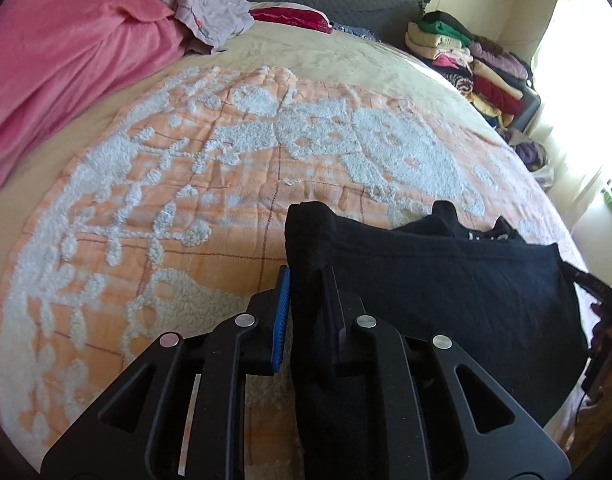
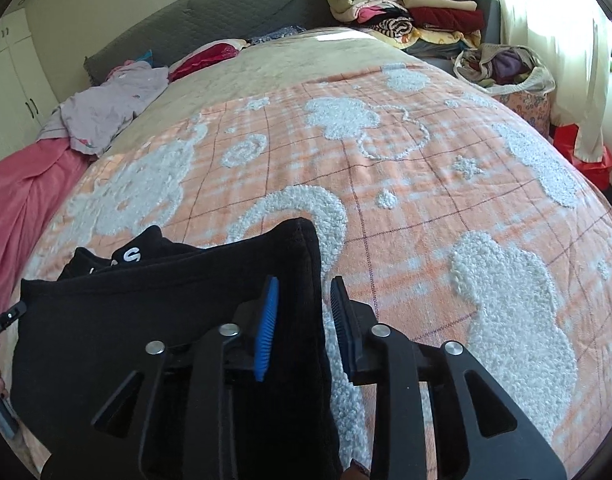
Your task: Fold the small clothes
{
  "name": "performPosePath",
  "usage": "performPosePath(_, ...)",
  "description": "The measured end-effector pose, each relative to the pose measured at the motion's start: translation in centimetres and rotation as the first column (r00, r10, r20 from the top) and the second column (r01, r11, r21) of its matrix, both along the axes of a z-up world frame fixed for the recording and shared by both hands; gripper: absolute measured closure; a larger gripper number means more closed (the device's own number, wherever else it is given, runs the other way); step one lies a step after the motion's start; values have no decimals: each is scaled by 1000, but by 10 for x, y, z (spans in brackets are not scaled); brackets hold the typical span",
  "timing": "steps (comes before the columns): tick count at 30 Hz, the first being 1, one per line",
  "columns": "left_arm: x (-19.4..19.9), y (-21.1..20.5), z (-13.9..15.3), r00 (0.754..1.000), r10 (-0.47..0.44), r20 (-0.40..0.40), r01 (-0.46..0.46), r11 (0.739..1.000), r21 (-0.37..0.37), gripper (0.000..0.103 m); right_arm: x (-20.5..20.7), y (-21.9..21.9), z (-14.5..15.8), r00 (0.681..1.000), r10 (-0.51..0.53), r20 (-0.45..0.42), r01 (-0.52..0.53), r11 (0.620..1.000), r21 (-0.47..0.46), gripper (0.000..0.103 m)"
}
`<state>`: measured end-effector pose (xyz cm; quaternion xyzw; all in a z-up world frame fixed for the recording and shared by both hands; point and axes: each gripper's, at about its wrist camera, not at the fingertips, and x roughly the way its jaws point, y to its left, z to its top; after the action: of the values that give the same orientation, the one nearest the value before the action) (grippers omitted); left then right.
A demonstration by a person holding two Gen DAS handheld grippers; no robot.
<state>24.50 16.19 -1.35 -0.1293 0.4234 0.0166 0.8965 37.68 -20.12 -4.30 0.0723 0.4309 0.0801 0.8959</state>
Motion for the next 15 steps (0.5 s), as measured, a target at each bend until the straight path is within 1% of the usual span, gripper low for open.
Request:
performPosePath(1, -1, -1, 1, 1000, -4, -3, 4, 1000, 4, 90, -3, 2, 2, 1000, 4, 6, -4, 1000, -4, 64)
performPosePath(3, -3, -2, 1, 1000, -7, -12, 7, 1000, 13, 87, -9, 5, 6, 1000, 11, 13, -10, 1000, -13, 56)
performPosePath(5, -7, -4, 2, 1000, -12, -14, 12, 1000, 23, 85, -17, 8, 11, 1000, 20, 24, -20, 1000, -13, 56)
performPosePath(7, -10, -6, 4, 1000, -13, -18, 14, 1000, 25, 81, -26, 12, 17, 999, 31, 33, -30, 1000, -6, 46)
performPosePath(9, -13, -7, 6, 1000, -16, -19, 16, 999, 31, 77, -35, 18, 24, 998, 46, 50, -45, 999, -4, 42)
performPosePath(10, -16, -7, 7, 1000, -16, -20, 16, 999, 34, 77, -39, 21, 27, 997, 57, 55, -57, 998, -3, 37)
performPosePath(11, -17, -8, 7, 1000, -17, -23, 18, 999, 38, 77, -44, 23, 30, 996, 63, 60, -63, 998, -2, 35)
performPosePath(12, -19, -9, 8, 1000, -17, -25, 18, 999, 41, 74, -49, 27, 33, 995, 72, 65, -72, 997, 4, 31)
performPosePath(13, -21, -9, 10, 1000, -18, -24, 19, 999, 43, 69, -52, 29, 35, 994, 81, 68, -82, 997, 8, 28)
performPosePath(15, -26, -9, 13, 1000, -19, -20, 20, 999, 44, 65, -62, 39, 41, 991, 110, 80, -111, 994, 10, 23)
